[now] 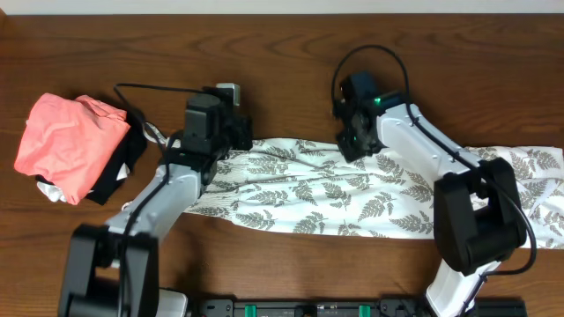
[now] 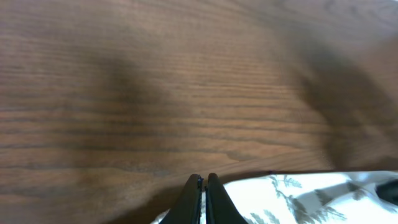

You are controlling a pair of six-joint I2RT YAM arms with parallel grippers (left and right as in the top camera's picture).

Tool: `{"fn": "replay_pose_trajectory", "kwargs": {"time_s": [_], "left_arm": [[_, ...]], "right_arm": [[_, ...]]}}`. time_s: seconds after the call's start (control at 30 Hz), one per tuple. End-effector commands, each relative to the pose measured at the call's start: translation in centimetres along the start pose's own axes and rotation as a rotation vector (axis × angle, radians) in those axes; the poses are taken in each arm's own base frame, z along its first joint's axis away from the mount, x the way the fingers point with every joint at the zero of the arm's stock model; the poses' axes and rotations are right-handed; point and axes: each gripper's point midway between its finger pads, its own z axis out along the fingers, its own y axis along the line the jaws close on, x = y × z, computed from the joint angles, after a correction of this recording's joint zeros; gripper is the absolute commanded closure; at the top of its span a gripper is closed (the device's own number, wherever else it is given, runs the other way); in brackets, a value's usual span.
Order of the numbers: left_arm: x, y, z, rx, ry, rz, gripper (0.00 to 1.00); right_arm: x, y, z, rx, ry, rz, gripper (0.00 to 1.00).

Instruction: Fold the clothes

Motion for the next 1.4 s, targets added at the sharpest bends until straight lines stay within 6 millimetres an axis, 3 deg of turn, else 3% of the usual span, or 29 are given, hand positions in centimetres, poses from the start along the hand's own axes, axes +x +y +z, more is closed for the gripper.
{"fn": "replay_pose_trajectory", "kwargs": {"time_s": [0.0, 0.13, 0.3, 0.57, 0.77, 0.97, 1.07, 1.17, 1.23, 1.37], "left_arm": [[1.4, 0.9, 1.1, -0.025, 0.042, -0.025, 0.94], [4.3, 1.7, 1.3, -0.058, 0.15, -0.083, 0.94], [6.7, 2.3, 0.8, -0.09, 0.248, -0.109, 0.94], [8.0, 2.9, 0.5, -0.117, 0.297, -0.121, 0.88], [9.4, 5.7, -0.3, -0.275, 0.338, -0.115, 0.86], [9.6, 6.5, -0.6, -0.32, 0.345, -0.112, 0.85], [9.6, 6.5, -0.6, -0.32, 0.345, -0.112, 0.85], [9.6, 6.5, -0.6, -0.32, 0.346, -0.112, 0.84], [9.6, 6.5, -0.6, -0.32, 0.346, -0.112, 0.84], [9.6, 6.5, -0.6, -0.32, 0.345, -0.112, 0.84]], "right_arm": [[1.8, 1.1, 1.2, -0.065, 0.066, 0.039, 0.99], [3.8, 1.7, 1.7, -0.096, 0.132, 0.05, 0.99], [4.5, 1.7, 2.0, -0.096, 0.15, 0.051, 0.97], [4.4, 1.8, 2.1, -0.099, 0.146, 0.051, 0.93], [4.4, 1.8, 2.0, -0.099, 0.148, 0.05, 0.99], [3.6, 0.8, -0.4, -0.09, 0.107, 0.073, 0.98], [3.0, -1.6, -2.9, -0.041, 0.055, 0.148, 0.92], [3.2, -5.2, -5.2, 0.027, 0.002, 0.256, 0.88], [4.1, -8.1, -6.5, 0.065, -0.016, 0.353, 0.76], [6.7, -13.4, -7.7, 0.084, -0.013, 0.526, 0.62]]}}
